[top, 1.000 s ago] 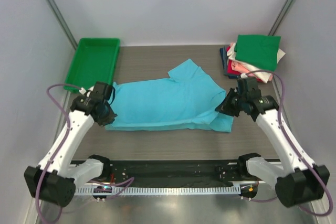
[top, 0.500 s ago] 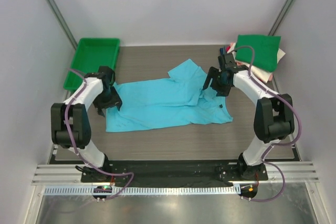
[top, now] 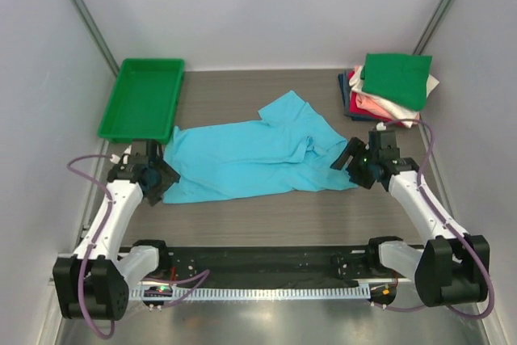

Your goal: Fold and stack the t-shirts

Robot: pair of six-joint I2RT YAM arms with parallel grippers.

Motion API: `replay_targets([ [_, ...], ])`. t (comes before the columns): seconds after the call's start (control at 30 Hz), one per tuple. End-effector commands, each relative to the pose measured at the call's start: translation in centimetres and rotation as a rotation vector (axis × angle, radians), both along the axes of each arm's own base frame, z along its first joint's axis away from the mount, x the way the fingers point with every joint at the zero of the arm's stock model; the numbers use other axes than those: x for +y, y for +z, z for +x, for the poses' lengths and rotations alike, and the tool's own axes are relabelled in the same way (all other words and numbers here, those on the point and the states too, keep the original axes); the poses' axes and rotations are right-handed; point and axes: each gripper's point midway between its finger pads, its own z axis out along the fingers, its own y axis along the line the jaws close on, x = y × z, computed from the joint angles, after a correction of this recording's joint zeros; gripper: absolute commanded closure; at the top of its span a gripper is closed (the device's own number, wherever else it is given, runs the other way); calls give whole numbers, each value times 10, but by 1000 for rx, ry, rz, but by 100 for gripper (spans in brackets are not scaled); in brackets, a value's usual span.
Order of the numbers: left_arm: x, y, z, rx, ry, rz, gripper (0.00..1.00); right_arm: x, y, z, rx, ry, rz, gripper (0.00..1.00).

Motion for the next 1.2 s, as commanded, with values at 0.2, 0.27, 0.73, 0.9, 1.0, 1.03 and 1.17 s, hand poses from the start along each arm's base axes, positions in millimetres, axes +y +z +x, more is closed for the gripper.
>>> replay_targets([
  [0.2,3,-34,-15,-41,190,-58,31,-8,-45,-19,95,-89,137,24],
  [0.27,6,-39,-15,-47,201,-47,30,-13,-48,-15,92,-99,121,25],
  [0.73,17,-83,4,-15,265,-14,35,-32,-71,1,108,-113,72,58],
  [0.9,22,-80,25,-20,277,-16,84,-38,-75,9,105,-126,79,88],
  [1.0,17,-65,45,-57,245,-41,100,-36,-68,24,84,-135,114,99],
  [1.03,16,-60,50,-60,237,-47,100,-36,-64,29,75,-140,123,99],
  [1.17,4,-24,85,-121,187,-112,100,-40,-16,83,-42,-174,159,99],
])
